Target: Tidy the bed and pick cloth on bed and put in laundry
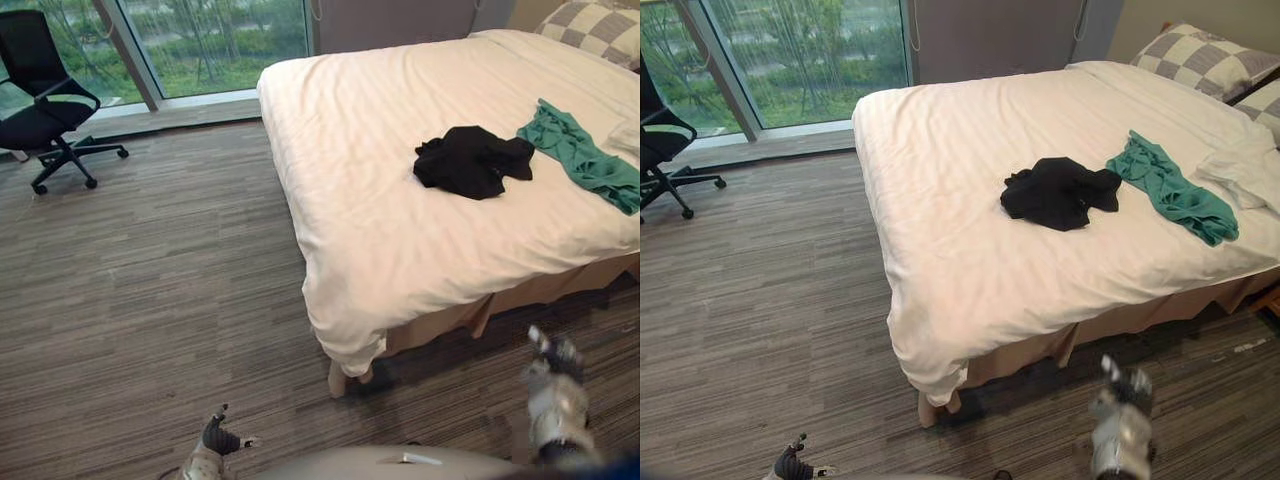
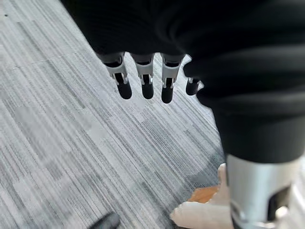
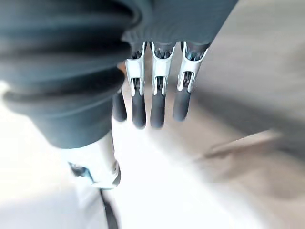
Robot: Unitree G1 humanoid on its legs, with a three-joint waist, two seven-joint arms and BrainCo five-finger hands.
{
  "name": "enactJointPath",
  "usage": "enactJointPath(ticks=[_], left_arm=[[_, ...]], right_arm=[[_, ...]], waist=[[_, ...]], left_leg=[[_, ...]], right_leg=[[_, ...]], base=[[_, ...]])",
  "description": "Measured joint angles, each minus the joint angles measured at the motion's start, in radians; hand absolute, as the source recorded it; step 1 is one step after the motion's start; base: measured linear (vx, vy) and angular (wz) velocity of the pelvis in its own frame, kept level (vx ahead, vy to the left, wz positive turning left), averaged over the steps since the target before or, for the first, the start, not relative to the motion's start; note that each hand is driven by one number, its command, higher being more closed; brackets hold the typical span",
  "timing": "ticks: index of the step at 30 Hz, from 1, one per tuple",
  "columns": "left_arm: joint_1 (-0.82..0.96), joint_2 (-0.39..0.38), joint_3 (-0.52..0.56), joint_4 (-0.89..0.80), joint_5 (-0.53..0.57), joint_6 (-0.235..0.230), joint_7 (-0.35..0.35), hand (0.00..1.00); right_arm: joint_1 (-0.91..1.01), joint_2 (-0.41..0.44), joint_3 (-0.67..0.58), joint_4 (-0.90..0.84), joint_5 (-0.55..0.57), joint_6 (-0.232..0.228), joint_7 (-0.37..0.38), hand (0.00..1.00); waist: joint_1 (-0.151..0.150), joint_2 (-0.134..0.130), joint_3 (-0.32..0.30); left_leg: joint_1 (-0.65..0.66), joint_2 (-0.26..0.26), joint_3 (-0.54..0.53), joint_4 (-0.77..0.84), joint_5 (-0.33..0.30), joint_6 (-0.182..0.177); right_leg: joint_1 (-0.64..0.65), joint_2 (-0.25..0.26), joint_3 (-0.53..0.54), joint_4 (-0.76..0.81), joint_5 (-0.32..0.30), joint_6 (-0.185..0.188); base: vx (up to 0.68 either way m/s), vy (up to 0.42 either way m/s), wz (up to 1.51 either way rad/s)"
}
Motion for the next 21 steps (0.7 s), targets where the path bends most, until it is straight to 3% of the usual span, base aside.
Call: enactJointPath(ticks=[1,2,4,5,7,8,9,10,12,14,16,17,21], left_arm=[[0.001,-0.016,0.015,-0.002,-0.013,0.006,0.0,0.0],[0.002,-0.019,0.018,-0.002,-0.013,0.008,0.0,0.0],[0.029,-0.037,0.066,-0.024,-0.019,0.009,0.0,0.0],[0.039,-0.038,0.071,-0.031,-0.024,0.009,-0.001,0.0],[0.07,-0.045,0.088,-0.042,-0.051,0.001,-0.011,0.0],[0.072,-0.046,0.089,-0.042,-0.052,-0.003,-0.012,0.0],[0.078,-0.047,0.089,-0.042,-0.054,-0.019,-0.013,0.0],[0.078,-0.049,0.089,-0.042,-0.054,-0.028,-0.013,0.0],[0.078,-0.059,0.088,-0.042,-0.069,-0.045,-0.014,0.0],[0.074,-0.07,0.088,-0.042,-0.081,-0.045,-0.015,0.0],[0.054,-0.074,0.087,-0.043,-0.092,-0.048,-0.015,0.0],[0.024,-0.074,0.088,-0.049,-0.122,-0.051,-0.015,0.0],[-0.05,-0.067,0.095,-0.118,-0.21,-0.083,-0.015,0.0]], right_arm=[[0.007,0.009,0.008,-0.122,0.059,-0.043,0.132,1.0],[0.011,0.012,0.008,-0.174,0.065,-0.051,0.176,1.0],[0.053,0.014,0.009,-0.454,0.089,-0.063,0.391,1.0],[0.057,0.017,0.01,-0.486,0.096,-0.064,0.431,1.0],[0.075,0.021,0.055,-0.583,0.134,-0.081,0.622,1.0],[0.077,0.021,0.066,-0.585,0.112,-0.08,0.638,1.0],[0.079,0.016,0.105,-0.57,-0.007,-0.071,0.667,1.0],[0.081,0.016,0.155,-0.538,-0.053,-0.078,0.698,1.0],[0.077,0.015,0.265,-0.532,-0.089,-0.119,0.717,1.0],[0.024,0.014,0.379,-0.537,-0.138,-0.13,0.696,1.0],[-0.092,0.018,0.483,-0.524,-0.196,-0.11,0.637,1.0],[-0.207,0.024,0.526,-0.492,-0.227,-0.082,0.585,1.0],[-0.497,0.057,0.53,-0.339,-0.26,0.016,0.421,1.0]], waist=[[0.004,0.001,0.0],[0.006,0.001,0.0],[0.017,-0.003,0.0],[0.018,-0.005,0.0],[0.023,-0.014,0.0],[0.024,-0.016,0.0],[0.025,-0.025,0.005],[0.027,-0.033,0.009],[0.035,-0.037,0.014],[0.045,-0.038,0.025],[0.074,-0.04,0.068],[0.098,-0.043,0.118],[0.161,-0.068,0.271]], left_leg=[[-0.005,0.0,-0.006,0.0,0.0,0.0],[-0.009,0.0,-0.01,0.0,0.0,0.0],[-0.018,0.002,-0.027,0.001,0.0,0.0],[-0.018,0.001,-0.027,0.001,0.0,0.0],[-0.017,0.0,-0.029,0.001,0.0,0.001],[-0.017,-0.001,-0.03,0.001,0.0,0.001],[-0.02,-0.002,-0.035,0.001,0.0,0.001],[-0.023,-0.003,-0.043,0.001,0.001,0.002],[-0.036,-0.006,-0.057,0.002,0.004,0.006],[-0.061,-0.002,-0.079,0.015,0.006,0.008],[-0.092,0.0,-0.095,0.033,0.006,0.006],[-0.127,0.003,-0.111,0.049,0.009,-0.002],[-0.263,0.016,-0.165,0.07,0.066,-0.001]], right_leg=[[-0.002,0.0,-0.008,0.0,-0.002,0.0],[-0.003,0.0,-0.012,0.0,-0.003,0.0],[-0.003,-0.001,-0.024,0.0,-0.007,0.002],[-0.003,0.0,-0.024,0.0,-0.007,0.002],[0.005,-0.001,-0.032,0.0,-0.007,0.003],[0.005,-0.001,-0.034,0.0,-0.007,0.003],[0.005,-0.002,-0.042,0.0,-0.007,0.003],[0.005,-0.003,-0.049,0.0,-0.007,0.003],[-0.001,-0.006,-0.064,0.0,-0.011,0.008],[-0.011,-0.01,-0.08,0.001,-0.011,0.008],[-0.031,-0.01,-0.089,0.01,-0.011,0.008],[-0.06,-0.009,-0.1,0.028,-0.011,0.004],[-0.162,0.001,-0.147,0.057,0.005,-0.023]], base=[[-0.01,-0.036,0.12],[0.02,-0.032,0.22],[0.04,-0.026,0.22],[0.05,-0.016,0.08],[0.05,-0.015,0.02],[0.01,-0.018,0.06],[-0.04,-0.023,0.09],[-0.04,-0.019,0.11],[-0.05,-0.019,0.16],[-0.09,-0.045,0.32],[-0.13,-0.039,0.34],[-0.12,-0.022,0.29],[-0.12,-0.034,0.44]])
